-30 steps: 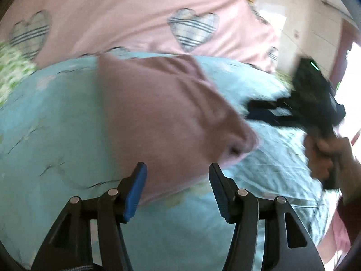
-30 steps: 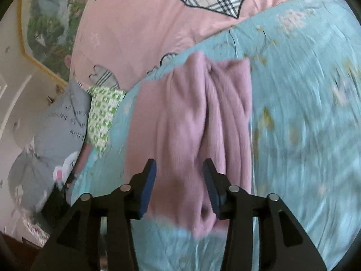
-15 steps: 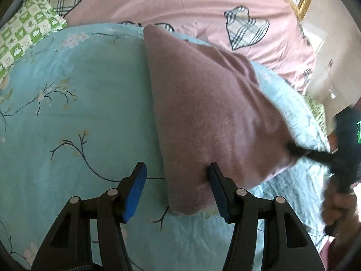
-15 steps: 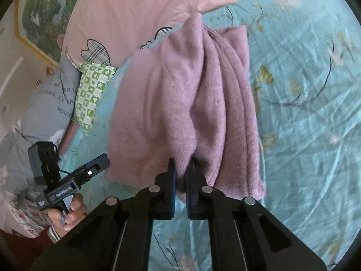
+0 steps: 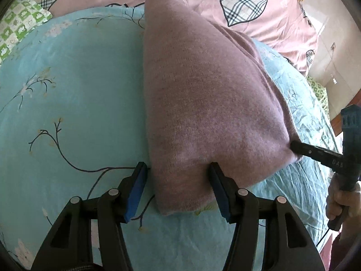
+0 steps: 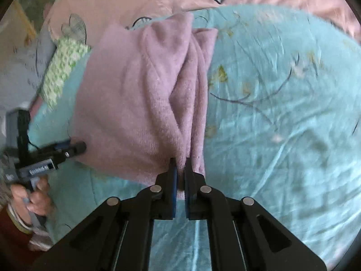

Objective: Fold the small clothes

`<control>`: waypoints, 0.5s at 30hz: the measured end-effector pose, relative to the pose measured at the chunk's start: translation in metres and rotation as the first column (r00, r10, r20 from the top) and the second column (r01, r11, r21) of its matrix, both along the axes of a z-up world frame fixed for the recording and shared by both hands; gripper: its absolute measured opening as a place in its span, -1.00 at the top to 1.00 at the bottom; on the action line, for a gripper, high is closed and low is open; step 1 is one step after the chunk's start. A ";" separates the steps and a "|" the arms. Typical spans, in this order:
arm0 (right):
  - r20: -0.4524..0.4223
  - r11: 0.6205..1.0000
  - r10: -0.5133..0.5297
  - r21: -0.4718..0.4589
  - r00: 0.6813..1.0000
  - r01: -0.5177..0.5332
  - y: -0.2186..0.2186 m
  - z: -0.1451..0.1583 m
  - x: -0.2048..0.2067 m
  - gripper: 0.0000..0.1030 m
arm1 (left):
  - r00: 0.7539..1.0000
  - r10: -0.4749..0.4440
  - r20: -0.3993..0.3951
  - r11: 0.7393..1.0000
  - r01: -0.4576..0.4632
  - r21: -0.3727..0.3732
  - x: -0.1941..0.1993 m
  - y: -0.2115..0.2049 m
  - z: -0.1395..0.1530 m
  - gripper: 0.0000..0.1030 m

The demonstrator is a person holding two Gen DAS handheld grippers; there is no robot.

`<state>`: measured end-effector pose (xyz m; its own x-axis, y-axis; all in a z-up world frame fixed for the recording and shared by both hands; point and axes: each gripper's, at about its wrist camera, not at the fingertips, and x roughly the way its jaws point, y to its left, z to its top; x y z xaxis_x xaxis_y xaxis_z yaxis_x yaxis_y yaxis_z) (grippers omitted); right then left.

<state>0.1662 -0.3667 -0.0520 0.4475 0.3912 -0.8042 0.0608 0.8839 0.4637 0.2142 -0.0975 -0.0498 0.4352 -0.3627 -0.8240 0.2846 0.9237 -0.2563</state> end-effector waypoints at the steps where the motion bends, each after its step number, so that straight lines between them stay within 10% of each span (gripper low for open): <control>1: -0.002 1.000 0.003 -0.003 1.000 -0.003 0.001 0.002 0.001 0.89 | 1.000 -0.003 -0.007 1.000 0.003 -0.005 0.000 0.002 0.001 -0.14; 6: 0.015 1.000 0.004 -0.001 1.000 -0.004 0.001 0.023 0.003 0.74 | 1.000 -0.019 -0.009 1.000 0.019 -0.018 -0.004 0.014 0.012 -0.21; 10: 0.092 0.994 -0.085 0.077 0.992 0.078 -0.014 0.044 0.006 -0.21 | 1.000 -0.012 0.006 0.998 0.013 -0.060 -0.002 0.026 0.027 -0.29; 15: 0.097 0.985 -0.131 0.125 0.987 0.118 -0.017 0.042 0.035 -0.25 | 1.000 0.020 -0.002 0.990 -0.020 -0.138 0.016 0.039 0.039 -0.39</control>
